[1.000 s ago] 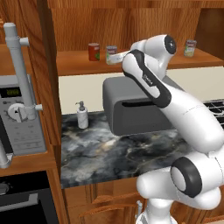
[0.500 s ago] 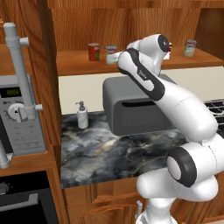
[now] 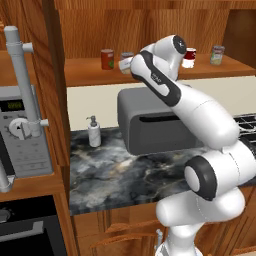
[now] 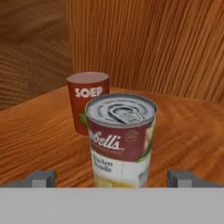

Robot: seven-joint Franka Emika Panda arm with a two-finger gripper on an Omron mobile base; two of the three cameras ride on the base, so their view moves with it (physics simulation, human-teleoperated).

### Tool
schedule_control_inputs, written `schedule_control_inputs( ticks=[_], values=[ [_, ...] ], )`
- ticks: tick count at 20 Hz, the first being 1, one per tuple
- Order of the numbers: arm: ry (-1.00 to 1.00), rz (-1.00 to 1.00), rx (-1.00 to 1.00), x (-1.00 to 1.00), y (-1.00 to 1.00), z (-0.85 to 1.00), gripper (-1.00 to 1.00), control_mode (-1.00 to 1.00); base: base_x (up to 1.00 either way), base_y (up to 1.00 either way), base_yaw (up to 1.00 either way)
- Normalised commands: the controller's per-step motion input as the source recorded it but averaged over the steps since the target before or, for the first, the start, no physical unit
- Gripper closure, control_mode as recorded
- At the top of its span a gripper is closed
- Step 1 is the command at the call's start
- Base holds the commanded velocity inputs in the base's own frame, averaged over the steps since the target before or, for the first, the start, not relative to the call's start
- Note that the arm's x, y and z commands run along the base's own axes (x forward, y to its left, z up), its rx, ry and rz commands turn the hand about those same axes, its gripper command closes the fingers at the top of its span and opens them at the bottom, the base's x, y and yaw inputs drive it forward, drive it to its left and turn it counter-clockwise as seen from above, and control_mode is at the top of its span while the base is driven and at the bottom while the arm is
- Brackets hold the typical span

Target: Stack two cans on top of the other two cans in the cabinet.

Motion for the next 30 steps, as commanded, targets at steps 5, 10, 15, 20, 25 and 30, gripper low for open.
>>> schedule_control_inputs(
  ticks=[5,10,15,20,25,30],
  values=[
    [0.00,0.00,0.00,0.19,0.08,-0.08,-1.00,-1.00,0.00,0.00,0.00],
    [0.00,0.00,0.00,0.18,0.07,-0.03,-1.00,-1.00,0.00,0.00,0.00],
    [0.00,0.00,0.00,0.15,0.00,0.00,-1.00,-1.00,0.00,0.00,0.00],
    [0.00,0.00,0.00,0.09,0.01,0.00,-1.00,-1.00,0.00,0.00,0.00],
    [0.00,0.00,0.00,0.09,0.00,-0.04,-1.00,-1.00,0.00,0.00,0.00],
    [-0.01,0.00,0.00,0.02,0.00,-0.01,1.00,-1.00,0.00,0.00,0.00]
  ],
)
